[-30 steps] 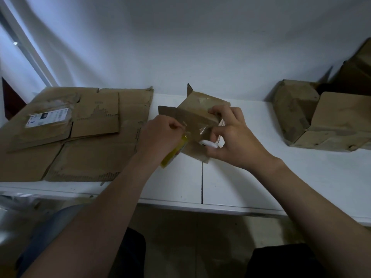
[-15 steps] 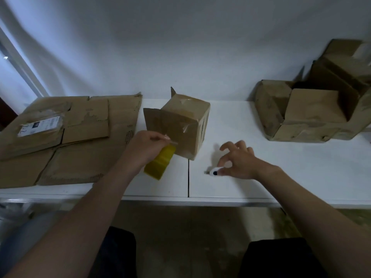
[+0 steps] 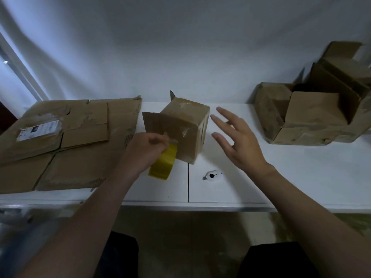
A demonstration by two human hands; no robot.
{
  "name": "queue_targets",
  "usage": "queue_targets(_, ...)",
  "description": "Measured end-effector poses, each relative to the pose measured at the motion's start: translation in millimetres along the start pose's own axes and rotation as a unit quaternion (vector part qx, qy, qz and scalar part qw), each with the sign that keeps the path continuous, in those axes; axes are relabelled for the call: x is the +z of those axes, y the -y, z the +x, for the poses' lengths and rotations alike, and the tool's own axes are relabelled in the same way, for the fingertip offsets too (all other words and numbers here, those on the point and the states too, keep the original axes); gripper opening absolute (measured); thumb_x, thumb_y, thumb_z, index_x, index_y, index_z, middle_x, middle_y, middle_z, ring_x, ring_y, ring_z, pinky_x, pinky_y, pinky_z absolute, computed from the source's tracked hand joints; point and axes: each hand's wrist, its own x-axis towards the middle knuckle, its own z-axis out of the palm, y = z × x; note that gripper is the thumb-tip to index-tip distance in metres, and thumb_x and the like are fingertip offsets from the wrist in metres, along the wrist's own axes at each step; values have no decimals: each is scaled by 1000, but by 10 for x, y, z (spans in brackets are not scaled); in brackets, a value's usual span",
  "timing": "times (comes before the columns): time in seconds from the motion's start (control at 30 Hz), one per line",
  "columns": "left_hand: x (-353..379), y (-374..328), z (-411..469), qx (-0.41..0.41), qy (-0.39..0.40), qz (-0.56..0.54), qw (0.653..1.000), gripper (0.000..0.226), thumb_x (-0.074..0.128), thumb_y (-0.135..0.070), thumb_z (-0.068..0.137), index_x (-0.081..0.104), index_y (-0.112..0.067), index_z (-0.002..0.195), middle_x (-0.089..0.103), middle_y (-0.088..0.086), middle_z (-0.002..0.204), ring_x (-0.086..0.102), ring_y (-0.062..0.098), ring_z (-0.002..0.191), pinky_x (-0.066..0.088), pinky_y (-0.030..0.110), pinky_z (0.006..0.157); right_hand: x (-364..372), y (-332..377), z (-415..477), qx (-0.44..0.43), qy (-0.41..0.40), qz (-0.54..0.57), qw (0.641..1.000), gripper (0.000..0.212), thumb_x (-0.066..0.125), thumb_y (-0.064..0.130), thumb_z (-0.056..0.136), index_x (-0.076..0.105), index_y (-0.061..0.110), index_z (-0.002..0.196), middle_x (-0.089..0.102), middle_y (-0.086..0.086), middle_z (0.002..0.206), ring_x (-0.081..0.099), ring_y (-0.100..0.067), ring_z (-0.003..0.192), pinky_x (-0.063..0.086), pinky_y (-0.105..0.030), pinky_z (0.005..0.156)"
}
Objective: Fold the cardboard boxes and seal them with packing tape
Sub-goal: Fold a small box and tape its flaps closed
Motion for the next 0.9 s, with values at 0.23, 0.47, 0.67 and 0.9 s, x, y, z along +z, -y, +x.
queue_targets(0.23,17,52,96,-22,-7,-26,999,33,46,-61,99,67,-41,82,68,5,103,67,28,93,54,51,95,241,161,445,-48,-11,4,999,40,46,42,107,64,23,137,49,2,154,46,-31,136,39,-41,113)
queue_targets(0.47,8,142,232,-36,-17,-55,998,57,32,-75,92,72,-37,104,69,3,107,68,24,94,54,50,93,671,65,576,-42,-27,43,998,41,74,40,91,70,23,129,62,10,139,43,-36,136,40,-47,112)
queue_targets(0.67,-9,130,280,-41,4,-84,996,50,37,-78,81,74,-44,86,71,3,101,69,24,92,53,53,94,746,112,634,-33,-27,-7,999,52,79,48,81,70,28,127,61,12,138,45,-41,128,44,-51,99)
queue_targets(0.9,80,184,273,-87,84,-152,981,43,50,-80,78,53,-42,100,61,4,124,62,29,113,49,54,102,548,139,757,-10,92,-47,995,55,32,66,101,53,40,145,44,17,155,41,-28,134,32,-35,110)
